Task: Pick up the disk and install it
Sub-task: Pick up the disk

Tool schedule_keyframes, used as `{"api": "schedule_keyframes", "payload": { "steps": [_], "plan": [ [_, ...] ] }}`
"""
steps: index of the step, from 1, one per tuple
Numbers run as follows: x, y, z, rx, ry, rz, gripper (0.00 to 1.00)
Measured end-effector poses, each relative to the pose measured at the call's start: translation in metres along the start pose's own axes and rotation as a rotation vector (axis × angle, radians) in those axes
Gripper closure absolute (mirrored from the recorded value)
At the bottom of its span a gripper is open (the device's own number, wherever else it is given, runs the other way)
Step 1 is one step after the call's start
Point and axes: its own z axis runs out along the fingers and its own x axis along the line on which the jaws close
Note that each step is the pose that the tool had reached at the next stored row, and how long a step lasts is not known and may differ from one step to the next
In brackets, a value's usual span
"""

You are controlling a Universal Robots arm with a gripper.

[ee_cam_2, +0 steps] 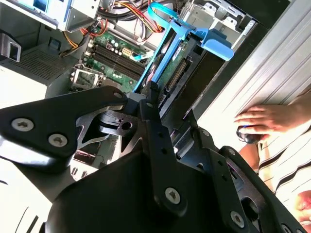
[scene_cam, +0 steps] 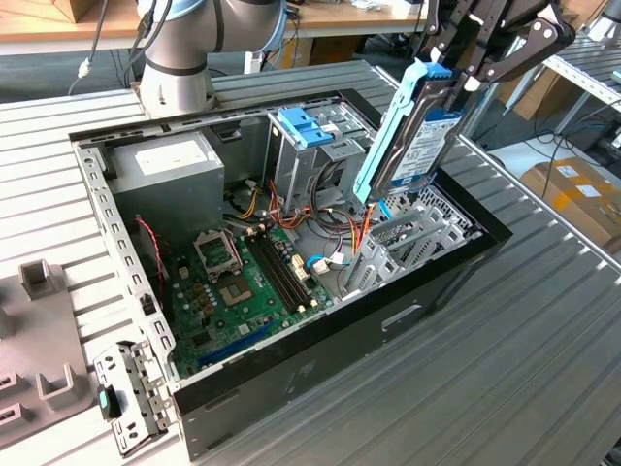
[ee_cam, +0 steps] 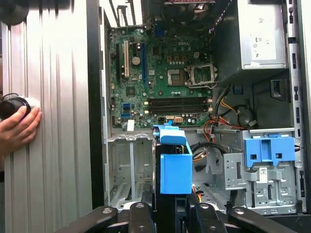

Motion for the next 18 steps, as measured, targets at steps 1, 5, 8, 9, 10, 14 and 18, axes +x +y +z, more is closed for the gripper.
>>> {"api": "schedule_keyframes", "payload": {
  "steps": [1, 5, 8, 9, 10, 14, 18],
  "plan": [
    [0.0001, 0.0, 0.0001, 0.0069, -0.0004, 0.0, 0.65],
    [0.0001, 0.0, 0.0004, 0.0554, -0.0027, -0.001, 0.65],
    [0.0039, -0.0001, 0.0004, 0.0605, -0.0031, -0.001, 0.65],
    [0.0059, -0.0002, 0.0004, 0.0614, -0.0032, -0.001, 0.65],
    [0.008, -0.0002, 0.0003, 0.0626, -0.0031, -0.001, 0.65],
    [0.0084, -0.0004, 0.0004, 0.0633, -0.0032, -0.001, 0.65],
    [0.0099, -0.0004, 0.0008, 0.0633, -0.0032, -0.001, 0.65]
  ]
}}
